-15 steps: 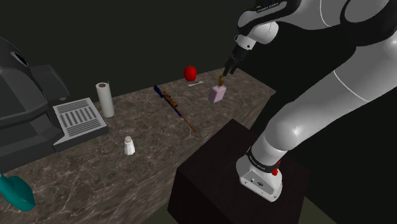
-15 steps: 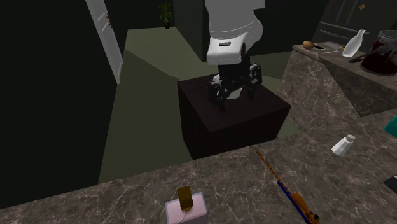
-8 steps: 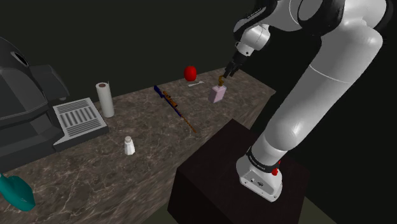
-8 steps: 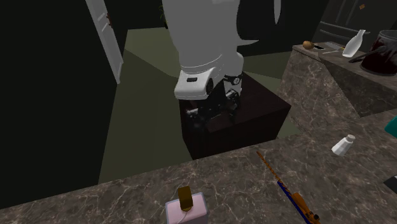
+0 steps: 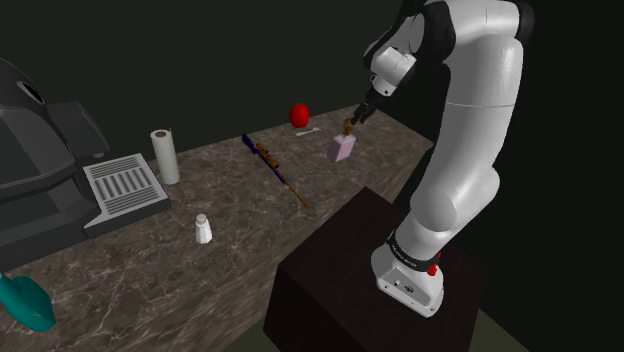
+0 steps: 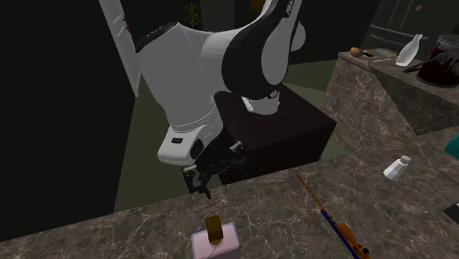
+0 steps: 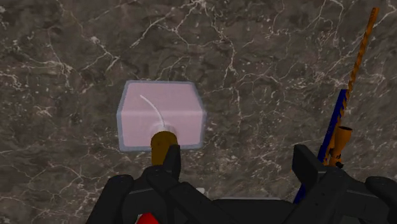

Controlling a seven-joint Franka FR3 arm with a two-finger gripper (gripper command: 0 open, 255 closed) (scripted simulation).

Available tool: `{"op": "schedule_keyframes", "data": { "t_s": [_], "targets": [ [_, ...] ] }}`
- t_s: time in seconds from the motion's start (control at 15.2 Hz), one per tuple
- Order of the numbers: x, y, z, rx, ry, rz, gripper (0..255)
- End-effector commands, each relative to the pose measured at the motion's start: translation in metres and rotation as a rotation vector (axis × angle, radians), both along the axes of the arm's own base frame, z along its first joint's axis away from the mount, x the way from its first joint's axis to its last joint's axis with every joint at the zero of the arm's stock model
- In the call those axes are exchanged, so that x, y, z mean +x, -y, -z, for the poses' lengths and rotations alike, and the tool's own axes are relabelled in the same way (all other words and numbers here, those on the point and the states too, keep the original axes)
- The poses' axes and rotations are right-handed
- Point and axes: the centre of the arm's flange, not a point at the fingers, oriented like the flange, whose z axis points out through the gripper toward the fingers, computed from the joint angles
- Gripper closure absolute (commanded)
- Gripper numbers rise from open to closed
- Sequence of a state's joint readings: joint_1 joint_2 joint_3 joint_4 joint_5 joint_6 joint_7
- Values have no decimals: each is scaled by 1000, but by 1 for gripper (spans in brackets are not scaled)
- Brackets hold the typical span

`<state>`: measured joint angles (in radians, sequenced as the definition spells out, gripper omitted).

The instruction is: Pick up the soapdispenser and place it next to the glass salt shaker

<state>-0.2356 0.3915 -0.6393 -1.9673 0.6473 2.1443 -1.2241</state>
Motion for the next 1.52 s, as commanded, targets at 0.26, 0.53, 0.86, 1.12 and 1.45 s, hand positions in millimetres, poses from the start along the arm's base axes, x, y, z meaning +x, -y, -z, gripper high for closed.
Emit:
{"op": "schedule_keyframes", "data": {
  "t_s": [0.26, 0.53, 0.86, 1.12, 1.45],
  "targets": [
    [20, 62, 48, 16, 44, 18, 0],
    [25, 60, 64, 17, 45, 18, 0],
    [31, 54, 87, 17, 45, 18, 0],
    [31, 55, 87, 17, 45, 18, 0],
    [31, 55, 87, 17, 45, 18, 255]
  ]
}}
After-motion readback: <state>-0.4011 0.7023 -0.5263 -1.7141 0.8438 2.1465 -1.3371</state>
